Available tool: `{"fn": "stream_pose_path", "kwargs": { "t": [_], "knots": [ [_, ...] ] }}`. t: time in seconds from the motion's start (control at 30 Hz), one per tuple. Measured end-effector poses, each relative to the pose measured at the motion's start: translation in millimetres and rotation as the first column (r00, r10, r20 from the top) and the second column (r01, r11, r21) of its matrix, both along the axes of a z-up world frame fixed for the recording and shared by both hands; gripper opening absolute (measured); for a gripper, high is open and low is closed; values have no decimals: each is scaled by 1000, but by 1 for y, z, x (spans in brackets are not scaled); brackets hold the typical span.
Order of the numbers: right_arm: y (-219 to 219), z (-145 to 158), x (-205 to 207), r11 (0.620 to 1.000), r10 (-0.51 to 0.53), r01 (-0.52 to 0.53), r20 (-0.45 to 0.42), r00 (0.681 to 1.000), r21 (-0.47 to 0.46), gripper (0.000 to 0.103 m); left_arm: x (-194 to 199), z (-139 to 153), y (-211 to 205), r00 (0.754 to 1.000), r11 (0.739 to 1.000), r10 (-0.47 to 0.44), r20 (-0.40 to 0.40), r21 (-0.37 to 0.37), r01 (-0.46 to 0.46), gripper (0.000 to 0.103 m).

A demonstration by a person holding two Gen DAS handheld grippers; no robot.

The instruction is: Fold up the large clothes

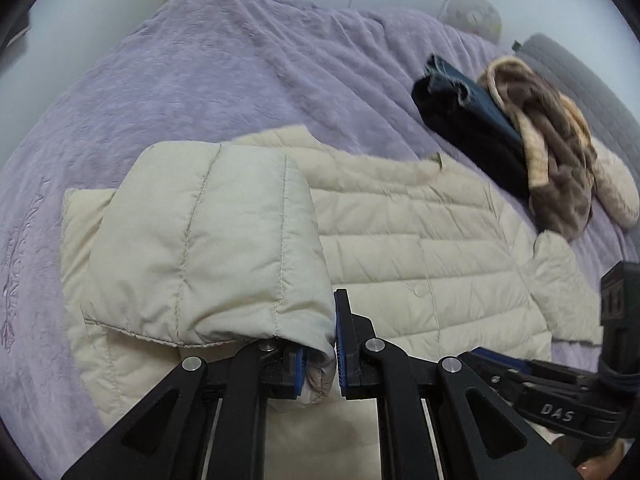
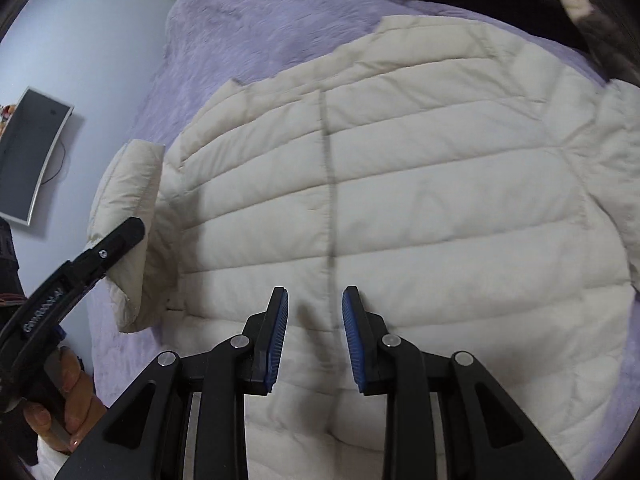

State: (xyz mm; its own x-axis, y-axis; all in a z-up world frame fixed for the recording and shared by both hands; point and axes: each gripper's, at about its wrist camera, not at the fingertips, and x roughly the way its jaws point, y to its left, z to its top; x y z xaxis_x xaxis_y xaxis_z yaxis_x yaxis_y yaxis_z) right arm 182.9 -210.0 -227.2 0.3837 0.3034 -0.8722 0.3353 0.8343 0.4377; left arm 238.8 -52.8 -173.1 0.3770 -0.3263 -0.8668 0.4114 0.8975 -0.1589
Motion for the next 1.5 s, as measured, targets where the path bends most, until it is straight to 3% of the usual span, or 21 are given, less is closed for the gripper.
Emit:
{"fn": "stream_pose_path", "kwargs": {
  "t": [0.13,0.23,0.43,0.47,0.5,0.53,0.57,0.63,0.8,0.87,0.93,1.03,1.13,1.27,1.37,1.43,1.5],
  "knots": [
    [-31,-6,-18,998,-64,64,-14,998,9,31,-17,-32,-45,994,984,-109,-14,140,110,13],
    [-57,-8,-31,996,-90,90,-12,996,25,31,-28,-43,-63,988,962,-151,21,231,142,14],
    [-73,-14,-32,992,-116,116,1,993,52,36,-45,-36,-63,980,950,-196,38,254,180,14],
    [-74,-13,-35,992,-114,114,4,993,52,40,-47,-34,-60,980,951,-196,39,251,180,18],
    [-72,-12,-32,993,-110,109,7,994,49,42,-49,-31,-57,980,953,-192,46,247,175,45],
    [-76,-11,-37,994,-103,103,11,995,44,46,-49,-28,-53,981,957,-185,56,239,167,66],
    [-78,-10,-39,995,-95,94,14,995,37,50,-52,-24,-49,981,960,-175,80,235,152,99],
    [-77,-7,-45,997,-79,79,16,997,18,54,-58,-14,-42,976,962,-171,133,237,136,103],
    [-66,8,-40,998,-28,29,19,999,-60,58,-66,3,-10,982,976,-125,145,196,95,103],
    [-55,24,-40,993,20,-15,45,999,-120,76,-63,13,15,983,986,-51,178,167,21,103],
    [-33,42,-31,980,95,-78,88,992,-184,82,-57,17,45,979,986,38,199,153,-69,103],
    [14,60,-11,930,243,-200,110,964,-308,82,-46,15,88,964,966,153,218,172,-192,103],
    [66,61,13,845,383,-313,82,920,-434,82,-40,-2,121,957,941,219,190,220,-259,103],
    [121,43,33,672,522,-412,-1,853,-615,82,-37,-36,136,956,908,253,147,304,-287,103],
    [139,29,42,568,540,-406,-48,841,-716,82,-33,-50,138,953,899,268,144,318,-301,103],
    [142,23,49,535,520,-371,-51,853,-759,81,-27,-54,141,940,892,310,143,298,-340,103],
    [134,24,52,564,476,-315,-11,879,-763,37,-21,-58,145,926,878,353,136,294,-378,103]
  ]
}}
